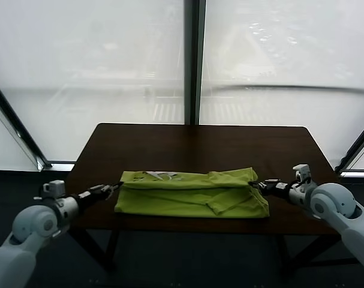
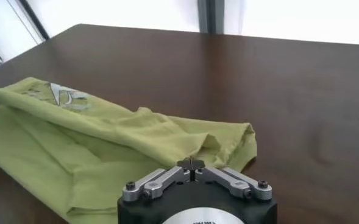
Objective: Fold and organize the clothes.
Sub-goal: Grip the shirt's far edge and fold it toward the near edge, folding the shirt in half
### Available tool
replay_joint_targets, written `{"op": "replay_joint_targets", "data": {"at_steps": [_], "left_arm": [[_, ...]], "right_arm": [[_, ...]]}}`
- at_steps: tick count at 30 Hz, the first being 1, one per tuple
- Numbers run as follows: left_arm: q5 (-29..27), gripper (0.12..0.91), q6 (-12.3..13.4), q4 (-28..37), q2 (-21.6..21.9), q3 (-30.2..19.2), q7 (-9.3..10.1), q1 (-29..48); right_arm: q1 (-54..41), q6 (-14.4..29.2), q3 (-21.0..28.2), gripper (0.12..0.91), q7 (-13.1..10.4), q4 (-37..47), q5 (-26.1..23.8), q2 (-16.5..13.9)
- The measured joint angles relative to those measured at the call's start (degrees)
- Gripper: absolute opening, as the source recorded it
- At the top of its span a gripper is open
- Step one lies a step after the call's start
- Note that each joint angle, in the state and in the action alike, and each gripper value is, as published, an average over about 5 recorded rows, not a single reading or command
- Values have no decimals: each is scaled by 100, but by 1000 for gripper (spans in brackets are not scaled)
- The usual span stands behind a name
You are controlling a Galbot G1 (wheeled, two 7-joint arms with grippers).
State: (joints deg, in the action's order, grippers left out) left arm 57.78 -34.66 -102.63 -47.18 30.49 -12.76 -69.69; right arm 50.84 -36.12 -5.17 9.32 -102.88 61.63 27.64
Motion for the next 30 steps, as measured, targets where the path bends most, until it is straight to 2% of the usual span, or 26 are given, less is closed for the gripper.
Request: {"op": "replay_joint_targets", "data": {"at_steps": [11,17,19,23,25,28,30], "left_arm": [[-26,217,13,-79,-23,223,-29,-335],[-74,217,18,-54,-63,245,-26,-396],[-85,217,-14,-61,-94,245,15,-415],[-82,221,-81,-117,-149,273,130,-465],[-52,248,-111,-167,-154,321,156,-506],[17,377,-172,-250,-122,423,181,-582],[53,508,-189,-281,-71,494,180,-618]], "right_arm": [[65,-73,42,139,-44,-123,8,-14],[104,-204,-3,151,-157,-174,155,-57],[97,-201,-37,211,-152,-194,197,-80],[29,-191,-121,421,-129,-262,314,-156],[-16,-167,-157,534,-143,-279,353,-185],[-110,-81,-194,721,-268,-213,373,-157],[-204,-39,-218,828,-369,-92,360,-76]]}}
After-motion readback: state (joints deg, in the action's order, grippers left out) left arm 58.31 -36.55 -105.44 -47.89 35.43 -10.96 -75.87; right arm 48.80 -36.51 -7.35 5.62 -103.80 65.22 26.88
